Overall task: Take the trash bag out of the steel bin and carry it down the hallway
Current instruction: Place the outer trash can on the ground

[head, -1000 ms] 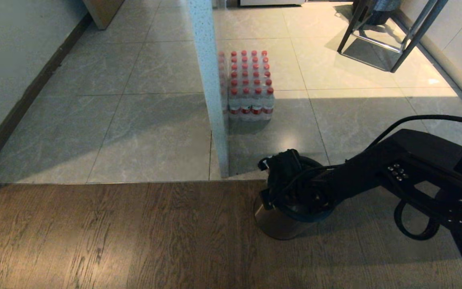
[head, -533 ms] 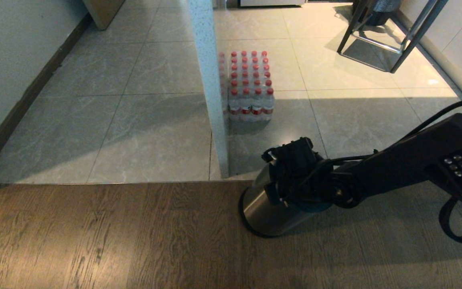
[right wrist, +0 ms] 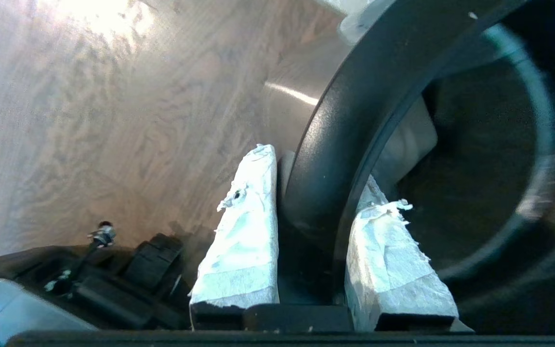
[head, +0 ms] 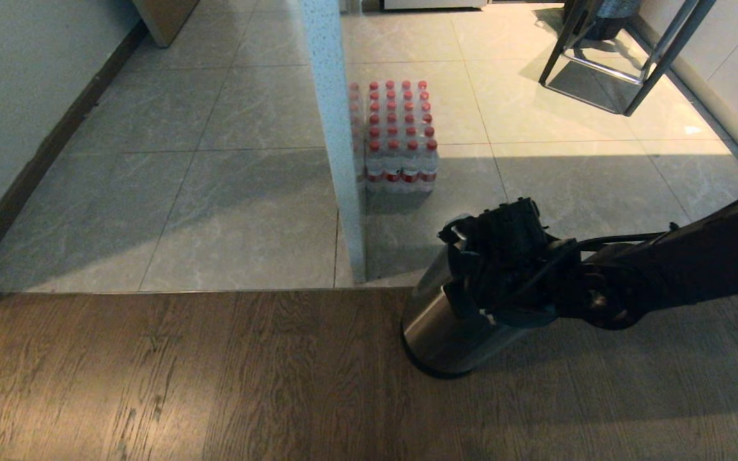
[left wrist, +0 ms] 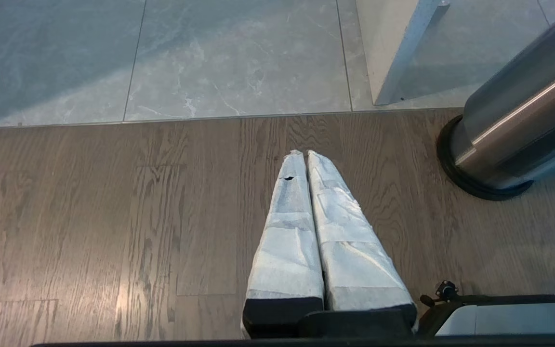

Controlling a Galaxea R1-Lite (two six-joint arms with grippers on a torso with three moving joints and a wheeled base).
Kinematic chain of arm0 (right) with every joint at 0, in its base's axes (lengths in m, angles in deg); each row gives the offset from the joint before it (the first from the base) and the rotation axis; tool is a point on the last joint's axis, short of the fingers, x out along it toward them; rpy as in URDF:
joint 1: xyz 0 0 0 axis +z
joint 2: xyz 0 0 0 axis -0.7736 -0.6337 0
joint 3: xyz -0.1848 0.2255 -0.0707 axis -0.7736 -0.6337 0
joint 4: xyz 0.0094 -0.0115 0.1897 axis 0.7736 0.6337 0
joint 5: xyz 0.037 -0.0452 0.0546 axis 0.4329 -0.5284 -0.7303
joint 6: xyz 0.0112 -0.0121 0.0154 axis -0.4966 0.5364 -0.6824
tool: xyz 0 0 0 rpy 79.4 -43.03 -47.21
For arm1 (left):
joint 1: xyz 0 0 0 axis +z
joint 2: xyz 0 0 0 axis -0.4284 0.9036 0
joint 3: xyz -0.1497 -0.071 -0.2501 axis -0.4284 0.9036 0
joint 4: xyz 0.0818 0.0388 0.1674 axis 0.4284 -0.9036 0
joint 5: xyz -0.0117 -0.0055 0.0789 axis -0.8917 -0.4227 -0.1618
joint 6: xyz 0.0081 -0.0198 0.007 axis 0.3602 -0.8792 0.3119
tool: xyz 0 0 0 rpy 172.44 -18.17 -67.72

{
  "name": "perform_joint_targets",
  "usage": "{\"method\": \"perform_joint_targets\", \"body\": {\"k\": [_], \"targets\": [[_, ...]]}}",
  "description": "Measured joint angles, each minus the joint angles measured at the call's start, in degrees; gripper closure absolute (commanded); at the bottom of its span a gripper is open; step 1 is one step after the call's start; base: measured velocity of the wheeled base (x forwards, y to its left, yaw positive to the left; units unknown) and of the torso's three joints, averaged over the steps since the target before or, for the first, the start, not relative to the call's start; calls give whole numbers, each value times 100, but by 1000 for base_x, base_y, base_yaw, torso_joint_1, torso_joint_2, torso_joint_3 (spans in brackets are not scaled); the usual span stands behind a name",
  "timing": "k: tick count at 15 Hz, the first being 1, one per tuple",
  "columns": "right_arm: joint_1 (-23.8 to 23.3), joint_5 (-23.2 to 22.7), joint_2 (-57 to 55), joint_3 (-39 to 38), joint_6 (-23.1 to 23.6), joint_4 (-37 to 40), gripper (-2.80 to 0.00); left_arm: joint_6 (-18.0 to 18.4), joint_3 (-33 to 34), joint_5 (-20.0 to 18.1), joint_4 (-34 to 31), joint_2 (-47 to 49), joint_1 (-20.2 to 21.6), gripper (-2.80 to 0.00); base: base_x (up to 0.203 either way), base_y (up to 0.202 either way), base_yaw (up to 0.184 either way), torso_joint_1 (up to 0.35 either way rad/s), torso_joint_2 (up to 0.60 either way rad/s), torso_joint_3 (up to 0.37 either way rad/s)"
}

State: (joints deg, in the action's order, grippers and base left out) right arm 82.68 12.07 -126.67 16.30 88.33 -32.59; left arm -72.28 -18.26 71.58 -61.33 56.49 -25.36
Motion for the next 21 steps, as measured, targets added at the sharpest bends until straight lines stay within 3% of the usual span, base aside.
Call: {"method": "perform_joint_targets", "body": {"k": [9,21], "targets": [[256,-39,1621,-103,40,1051,0,0,0,0,-2,0,0,0,0,0,0,0,0,0],[261,-67,3458,728,129,2958,0,0,0,0,-2,0,0,0,0,0,0,0,0,0]]}}
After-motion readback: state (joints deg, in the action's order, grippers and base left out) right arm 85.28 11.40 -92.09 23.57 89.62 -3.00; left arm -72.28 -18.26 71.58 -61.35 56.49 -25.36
